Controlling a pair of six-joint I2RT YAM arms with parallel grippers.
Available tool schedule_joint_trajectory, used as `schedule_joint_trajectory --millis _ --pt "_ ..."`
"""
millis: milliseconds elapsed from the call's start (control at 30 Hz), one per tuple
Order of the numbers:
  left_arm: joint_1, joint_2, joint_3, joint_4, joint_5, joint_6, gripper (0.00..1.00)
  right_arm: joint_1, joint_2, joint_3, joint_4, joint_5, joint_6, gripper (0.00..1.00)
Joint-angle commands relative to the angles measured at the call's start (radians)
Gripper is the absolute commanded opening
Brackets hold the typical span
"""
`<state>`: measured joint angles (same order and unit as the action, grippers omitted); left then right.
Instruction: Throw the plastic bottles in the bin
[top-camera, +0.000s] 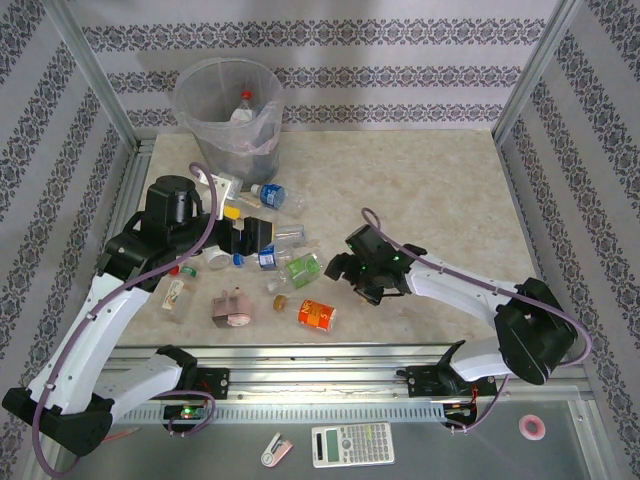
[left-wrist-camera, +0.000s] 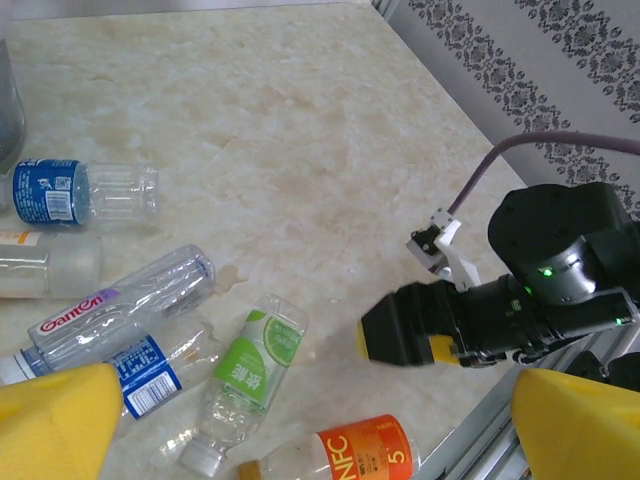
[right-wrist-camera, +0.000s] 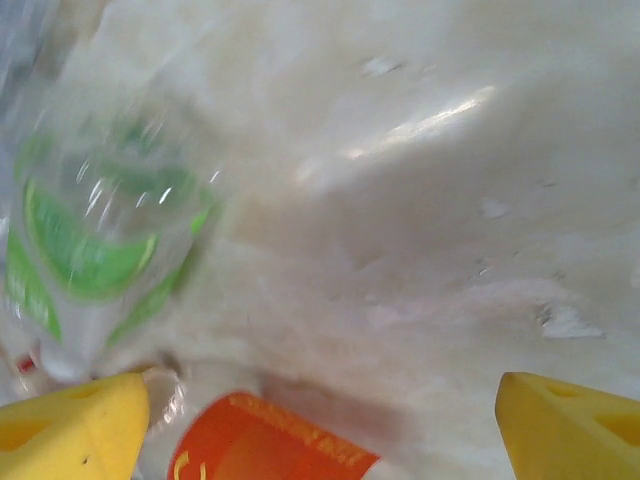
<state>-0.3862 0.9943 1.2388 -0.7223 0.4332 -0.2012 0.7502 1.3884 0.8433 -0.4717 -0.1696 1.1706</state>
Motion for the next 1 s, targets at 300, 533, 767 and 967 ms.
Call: schedule_joint_trajectory --millis 300,533,767,967 --pt "-0.011 -0.025 -0.006 0.044 -0.012 -0.024 1.0 0.272 0.22 0.283 -0.365 0.034 -0.733 0.92" --pt "-0.011 -0.046 -0.002 0.027 -0.031 -0.035 1.0 0.328 0.394 0.412 -0.478 0.197 -0.861 0.91" --pt "-0.011 -0.058 0.002 0.013 -0.052 -0.033 1.0 0.321 0.437 0.399 -0.424 0.189 -0.906 0.89" --pt "-0.011 -0.046 0.012 0.017 -0.049 -0.035 1.0 0.32 0.457 0.379 -0.344 0.149 -0.922 0.81"
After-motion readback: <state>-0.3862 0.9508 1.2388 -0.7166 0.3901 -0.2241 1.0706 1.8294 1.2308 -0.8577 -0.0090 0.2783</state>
